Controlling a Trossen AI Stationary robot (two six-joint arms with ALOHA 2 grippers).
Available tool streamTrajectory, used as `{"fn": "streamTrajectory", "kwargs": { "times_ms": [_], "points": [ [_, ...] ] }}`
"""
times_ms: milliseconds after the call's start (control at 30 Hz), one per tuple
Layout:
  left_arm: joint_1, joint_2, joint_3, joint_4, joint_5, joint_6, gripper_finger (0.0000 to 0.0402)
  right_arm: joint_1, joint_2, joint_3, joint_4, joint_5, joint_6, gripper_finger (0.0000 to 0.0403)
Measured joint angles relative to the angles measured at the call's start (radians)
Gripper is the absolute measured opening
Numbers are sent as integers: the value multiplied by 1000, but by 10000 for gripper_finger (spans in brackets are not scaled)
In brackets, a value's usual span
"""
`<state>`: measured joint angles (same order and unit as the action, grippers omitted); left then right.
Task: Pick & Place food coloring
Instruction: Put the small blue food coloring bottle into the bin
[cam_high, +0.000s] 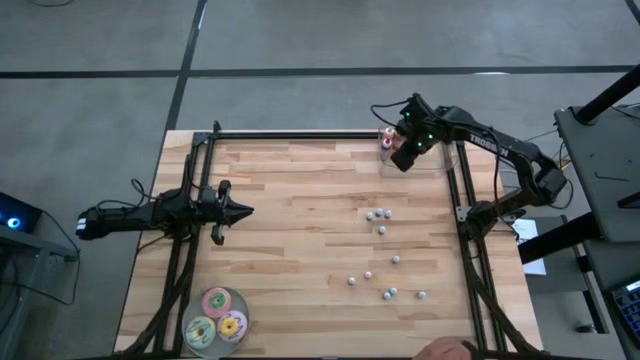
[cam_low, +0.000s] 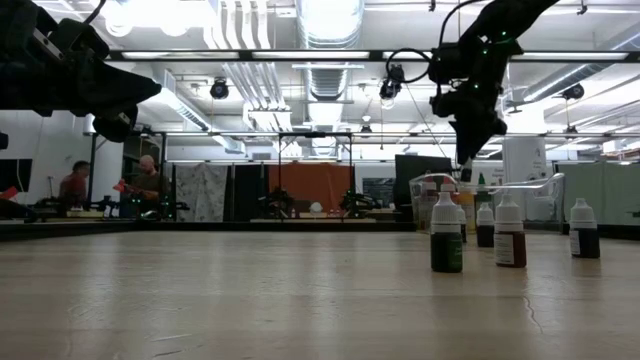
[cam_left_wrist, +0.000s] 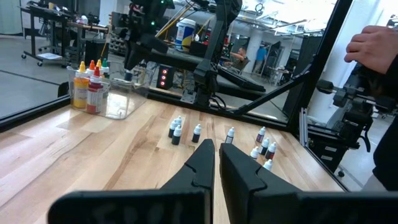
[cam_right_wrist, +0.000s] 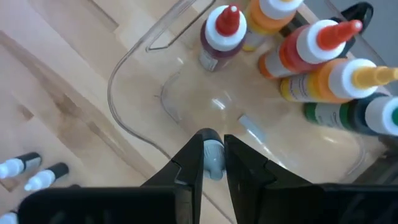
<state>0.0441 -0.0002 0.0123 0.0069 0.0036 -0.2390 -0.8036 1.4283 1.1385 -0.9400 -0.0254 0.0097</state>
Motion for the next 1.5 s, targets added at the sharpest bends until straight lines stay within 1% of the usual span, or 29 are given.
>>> {"fn": "streamTrajectory", "kwargs": {
  "times_ms": [133,400,600,900,1167,1267,1500],
  "points": [
    [0,0,0,0,0,0,0,-6,-4,0,-20,1,46,48],
    [0,0,0,0,0,0,0,-31,-6,0,-56,2,220,48],
    [0,0,0,0,0,0,0,-36,-8,0,-100,2,304,48],
    [0,0,0,0,0,0,0,-65,-6,-33,-93,6,332,47],
    [0,0,0,0,0,0,0,-85,-4,-62,-46,30,337,47],
    [0,0,0,0,0,0,0,-88,17,-61,-38,29,355,47],
    [0,0,0,0,0,0,0,-98,92,-26,-40,28,342,47]
  ]
}}
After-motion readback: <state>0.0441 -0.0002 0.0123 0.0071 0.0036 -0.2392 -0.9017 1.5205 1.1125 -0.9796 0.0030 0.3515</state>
